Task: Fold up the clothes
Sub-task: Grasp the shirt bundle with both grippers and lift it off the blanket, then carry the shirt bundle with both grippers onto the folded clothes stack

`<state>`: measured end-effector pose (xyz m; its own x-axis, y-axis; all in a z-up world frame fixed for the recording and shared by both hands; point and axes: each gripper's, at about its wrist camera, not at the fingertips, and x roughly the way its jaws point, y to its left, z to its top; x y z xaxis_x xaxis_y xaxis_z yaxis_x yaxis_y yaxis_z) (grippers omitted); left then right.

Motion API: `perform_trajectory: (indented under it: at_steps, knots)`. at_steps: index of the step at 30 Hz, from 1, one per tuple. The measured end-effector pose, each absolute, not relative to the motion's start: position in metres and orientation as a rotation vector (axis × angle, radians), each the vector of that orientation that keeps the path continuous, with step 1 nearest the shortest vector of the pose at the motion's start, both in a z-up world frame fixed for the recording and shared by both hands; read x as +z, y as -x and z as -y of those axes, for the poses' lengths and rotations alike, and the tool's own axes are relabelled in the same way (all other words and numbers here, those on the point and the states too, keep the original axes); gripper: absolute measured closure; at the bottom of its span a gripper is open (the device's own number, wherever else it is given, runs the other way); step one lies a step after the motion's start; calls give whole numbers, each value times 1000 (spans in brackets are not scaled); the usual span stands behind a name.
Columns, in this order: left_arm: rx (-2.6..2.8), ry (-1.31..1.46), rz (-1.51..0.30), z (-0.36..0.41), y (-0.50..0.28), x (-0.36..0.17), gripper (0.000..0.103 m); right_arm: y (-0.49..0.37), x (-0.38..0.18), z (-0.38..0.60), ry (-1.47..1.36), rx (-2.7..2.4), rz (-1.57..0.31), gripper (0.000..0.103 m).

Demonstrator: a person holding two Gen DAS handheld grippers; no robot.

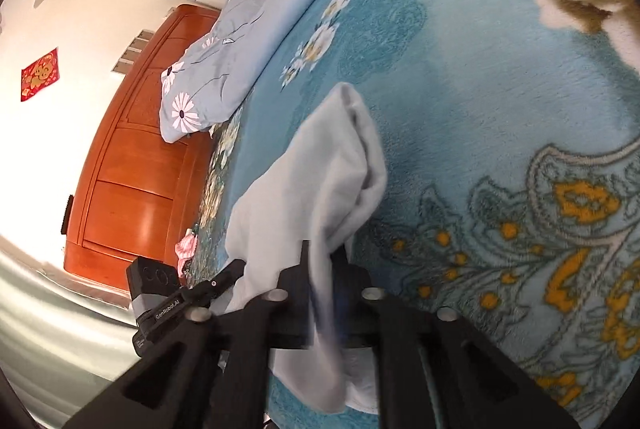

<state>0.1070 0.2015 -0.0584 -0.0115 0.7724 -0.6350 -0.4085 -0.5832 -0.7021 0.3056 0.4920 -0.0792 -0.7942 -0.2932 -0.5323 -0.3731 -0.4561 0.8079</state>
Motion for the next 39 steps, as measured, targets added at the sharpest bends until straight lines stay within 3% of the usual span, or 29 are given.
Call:
perform_trajectory:
  at_steps: [10, 19, 26, 32, 39]
  knots:
    - [1760, 1100, 223, -201, -193, 53, 86, -369, 5, -474, 872, 2623, -1468, 97]
    - [1671, 807, 94, -246, -284, 169, 86, -480, 125, -469, 646, 2752, -1114, 97]
    - [1520, 654, 25, -325, -361, 258, 86, -585, 207, -498, 475, 2722, -830, 97]
    - [1409, 548, -125, -422, -432, 314, 86, -674, 257, -563, 366, 2601, -782, 97]
    - [1317, 495, -193, -528, -492, 330, 86, -742, 292, -636, 395, 2403, -719, 96]
